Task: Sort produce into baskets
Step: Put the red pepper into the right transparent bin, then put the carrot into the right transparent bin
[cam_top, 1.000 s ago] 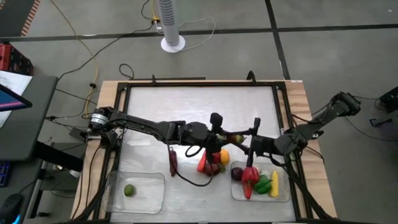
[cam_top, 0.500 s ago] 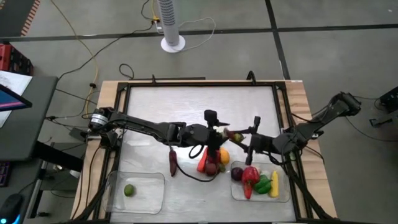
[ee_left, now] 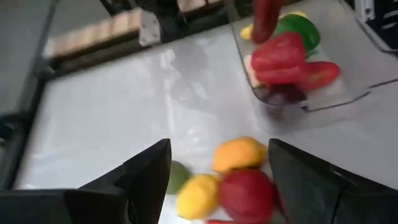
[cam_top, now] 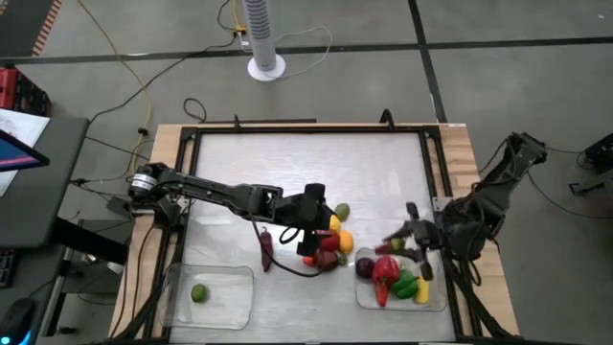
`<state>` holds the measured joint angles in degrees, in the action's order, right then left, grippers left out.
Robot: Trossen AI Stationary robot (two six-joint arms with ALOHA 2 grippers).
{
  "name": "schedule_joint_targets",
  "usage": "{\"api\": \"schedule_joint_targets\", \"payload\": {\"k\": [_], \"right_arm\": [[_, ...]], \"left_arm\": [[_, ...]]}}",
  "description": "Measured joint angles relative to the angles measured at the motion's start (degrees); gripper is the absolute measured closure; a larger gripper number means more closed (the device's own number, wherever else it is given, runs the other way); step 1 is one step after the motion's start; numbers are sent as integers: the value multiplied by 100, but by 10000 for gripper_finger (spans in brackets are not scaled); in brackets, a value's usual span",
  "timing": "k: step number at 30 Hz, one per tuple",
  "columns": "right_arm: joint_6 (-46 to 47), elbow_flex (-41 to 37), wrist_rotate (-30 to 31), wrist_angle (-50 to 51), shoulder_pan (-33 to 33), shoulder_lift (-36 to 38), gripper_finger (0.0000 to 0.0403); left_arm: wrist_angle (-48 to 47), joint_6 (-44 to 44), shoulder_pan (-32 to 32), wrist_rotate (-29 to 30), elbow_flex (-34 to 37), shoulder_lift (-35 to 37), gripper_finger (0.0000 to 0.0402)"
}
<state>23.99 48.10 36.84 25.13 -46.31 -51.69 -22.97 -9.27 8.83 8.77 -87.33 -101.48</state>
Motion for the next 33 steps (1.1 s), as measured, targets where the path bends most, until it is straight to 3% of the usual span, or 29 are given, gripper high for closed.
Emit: {"api": "schedule_joint_targets", "payload": {"k": [8, 12, 20, 23, 26, 33], "right_arm": [[2366, -1, -1031, 1731, -576, -12, 248], [3142, -2, -1410, 2367, -795, -13, 246], [4784, -4, -2045, 2576, -999, -14, 162], [4846, -4, -2048, 2641, -994, -13, 133], [4843, -5, -1941, 2932, -950, -1, 121], [4371, -11, -577, 3858, -795, 13, 119]], "left_arm": [[109, 677, 304, -39, 142, -6, 147], [73, 937, 470, 418, 141, -3, 147], [-517, 1519, 694, 1151, 140, -22, 147], [-595, 1732, 660, 1110, 214, -97, 147], [-347, 1887, 542, 695, 442, -180, 148], [145, 2437, 185, 571, 810, -534, 148]]}}
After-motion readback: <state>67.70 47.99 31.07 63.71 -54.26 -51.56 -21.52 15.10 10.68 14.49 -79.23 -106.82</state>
